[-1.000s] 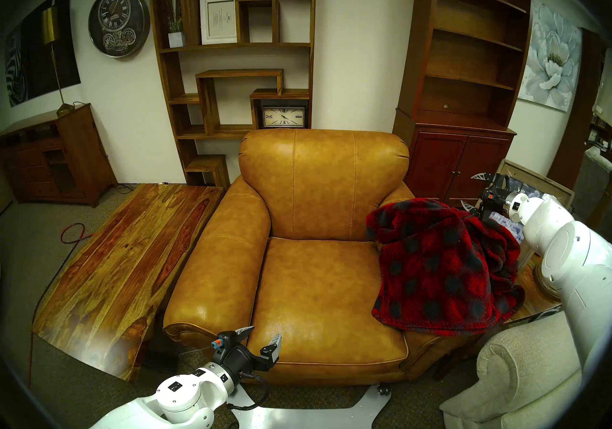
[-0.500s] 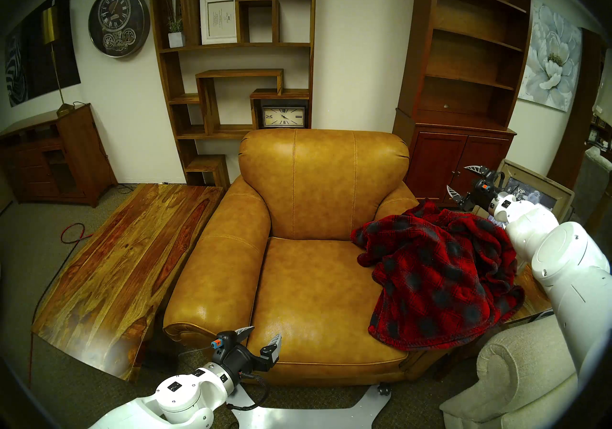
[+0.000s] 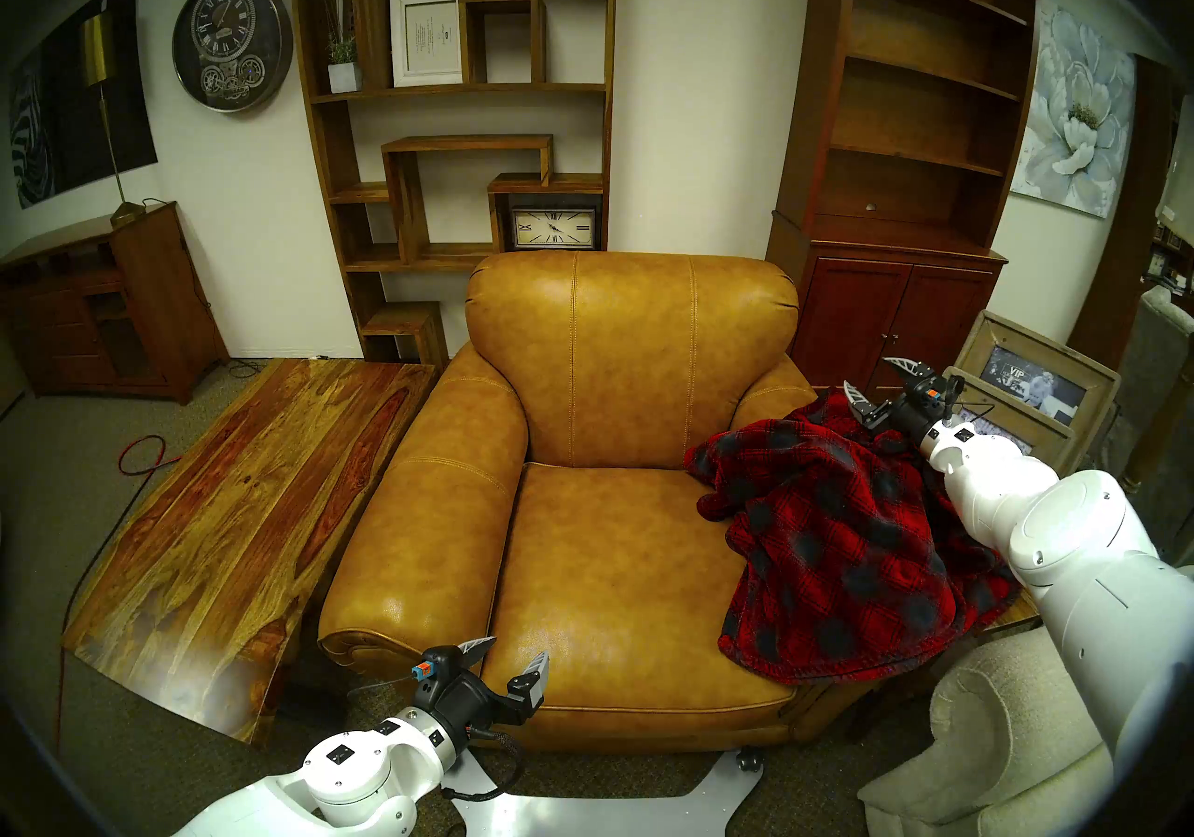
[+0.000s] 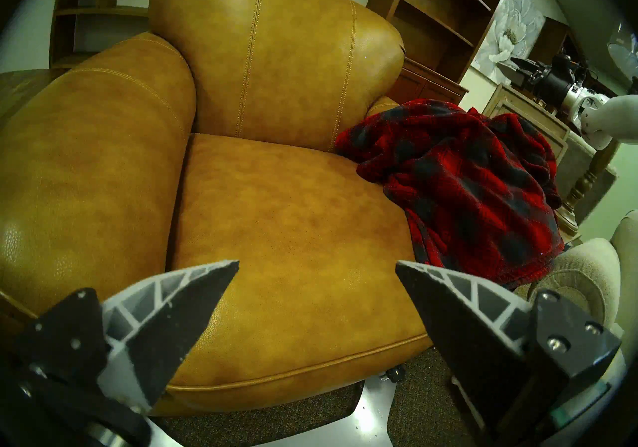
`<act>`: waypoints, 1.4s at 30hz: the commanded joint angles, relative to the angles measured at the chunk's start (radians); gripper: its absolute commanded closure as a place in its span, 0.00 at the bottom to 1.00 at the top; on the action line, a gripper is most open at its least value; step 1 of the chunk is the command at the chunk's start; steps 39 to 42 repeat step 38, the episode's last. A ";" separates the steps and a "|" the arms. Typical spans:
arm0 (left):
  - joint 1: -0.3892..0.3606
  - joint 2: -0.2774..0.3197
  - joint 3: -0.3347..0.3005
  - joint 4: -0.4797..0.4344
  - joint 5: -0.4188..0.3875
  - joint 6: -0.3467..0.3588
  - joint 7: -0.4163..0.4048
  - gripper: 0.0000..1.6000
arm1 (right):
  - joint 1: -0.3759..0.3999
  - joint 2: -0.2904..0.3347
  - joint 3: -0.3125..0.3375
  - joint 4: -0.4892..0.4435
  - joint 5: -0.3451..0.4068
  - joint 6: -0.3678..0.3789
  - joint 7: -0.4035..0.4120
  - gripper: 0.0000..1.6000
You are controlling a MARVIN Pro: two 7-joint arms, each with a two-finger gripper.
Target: Move the blanket from sofa and drape it over the sofa arm
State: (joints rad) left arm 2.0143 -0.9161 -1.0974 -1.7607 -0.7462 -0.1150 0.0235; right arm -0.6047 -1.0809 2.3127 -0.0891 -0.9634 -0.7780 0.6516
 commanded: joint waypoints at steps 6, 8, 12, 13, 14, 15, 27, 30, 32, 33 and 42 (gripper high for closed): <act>-0.003 -0.002 0.000 -0.014 -0.001 -0.002 -0.002 0.00 | -0.015 0.094 -0.068 -0.011 -0.080 -0.033 0.229 0.00; -0.003 -0.002 0.000 -0.014 -0.001 -0.002 -0.002 0.00 | -0.021 0.112 -0.076 -0.011 -0.094 -0.041 0.270 0.00; -0.003 -0.002 0.000 -0.014 -0.001 -0.002 -0.002 0.00 | -0.041 0.133 -0.079 -0.011 -0.106 -0.059 0.355 0.00; -0.003 -0.002 0.000 -0.014 -0.001 -0.002 -0.002 0.00 | -0.047 0.135 -0.076 -0.011 -0.105 -0.060 0.382 0.00; -0.003 -0.002 0.000 -0.014 -0.001 -0.002 -0.002 0.00 | -0.054 0.135 -0.074 -0.011 -0.104 -0.058 0.385 0.00; -0.003 -0.002 0.000 -0.014 -0.001 -0.002 -0.002 0.00 | -0.059 0.135 -0.070 -0.011 -0.103 -0.063 0.414 0.00; -0.004 -0.002 0.000 -0.013 -0.001 -0.002 -0.002 0.00 | -0.093 0.134 -0.032 -0.011 -0.084 -0.175 0.389 0.00; -0.004 -0.002 0.000 -0.013 -0.001 -0.002 -0.002 0.00 | -0.103 0.134 -0.029 -0.011 -0.085 -0.182 0.357 0.00; -0.004 -0.002 0.000 -0.013 -0.001 -0.002 -0.002 0.00 | -0.107 0.134 -0.028 -0.011 -0.086 -0.182 0.343 0.00; -0.004 -0.002 0.000 -0.013 -0.001 -0.002 -0.002 0.00 | -0.110 0.133 -0.027 -0.011 -0.087 -0.182 0.337 0.00; -0.005 -0.002 0.001 -0.013 -0.001 -0.002 -0.002 0.00 | -0.116 0.133 -0.024 -0.011 -0.088 -0.182 0.323 0.00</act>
